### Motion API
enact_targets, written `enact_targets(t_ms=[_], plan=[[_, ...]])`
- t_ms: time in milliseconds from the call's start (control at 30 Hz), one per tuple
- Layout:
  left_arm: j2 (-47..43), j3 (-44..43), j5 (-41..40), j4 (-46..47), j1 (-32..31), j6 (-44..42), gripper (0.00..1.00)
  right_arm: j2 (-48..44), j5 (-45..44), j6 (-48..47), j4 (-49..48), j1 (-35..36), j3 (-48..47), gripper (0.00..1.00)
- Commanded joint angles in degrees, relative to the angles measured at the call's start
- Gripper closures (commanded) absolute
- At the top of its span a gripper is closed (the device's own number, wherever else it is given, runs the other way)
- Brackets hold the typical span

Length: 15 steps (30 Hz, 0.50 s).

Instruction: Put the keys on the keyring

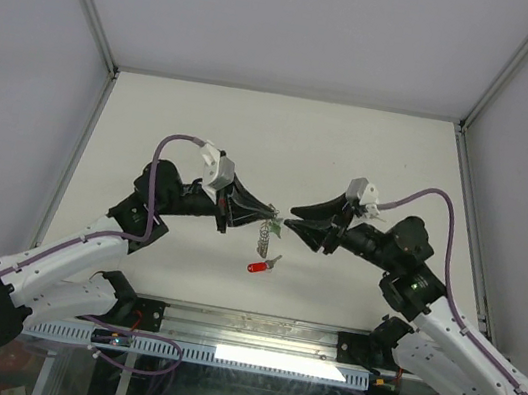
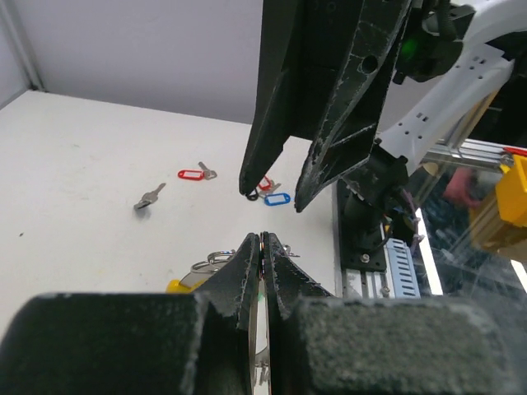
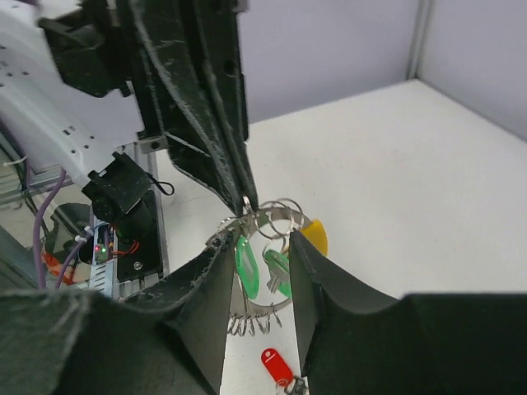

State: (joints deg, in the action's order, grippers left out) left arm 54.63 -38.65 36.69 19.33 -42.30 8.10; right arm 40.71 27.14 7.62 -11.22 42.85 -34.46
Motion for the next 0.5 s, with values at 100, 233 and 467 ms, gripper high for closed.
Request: enact_targets(t_ms=[100,233,467], plan=[[-0.99,-4.61,10.09,3.26,0.14,-1.44,1.0,-0.76,12.98,-6.11,-8.59,0.13,-1.46,0.66],[-0.75,-5.35,12.17,3.17,0.12,-1.78,1.0,0.63,14.26,-6.56,-6.55,0.12,-2.81,0.67],[-0.44,-5.74,13.6,3.21,0.1,-2.03,1.0,1.79,15.02,-5.46,-7.82,0.13,-3.07,0.68]])
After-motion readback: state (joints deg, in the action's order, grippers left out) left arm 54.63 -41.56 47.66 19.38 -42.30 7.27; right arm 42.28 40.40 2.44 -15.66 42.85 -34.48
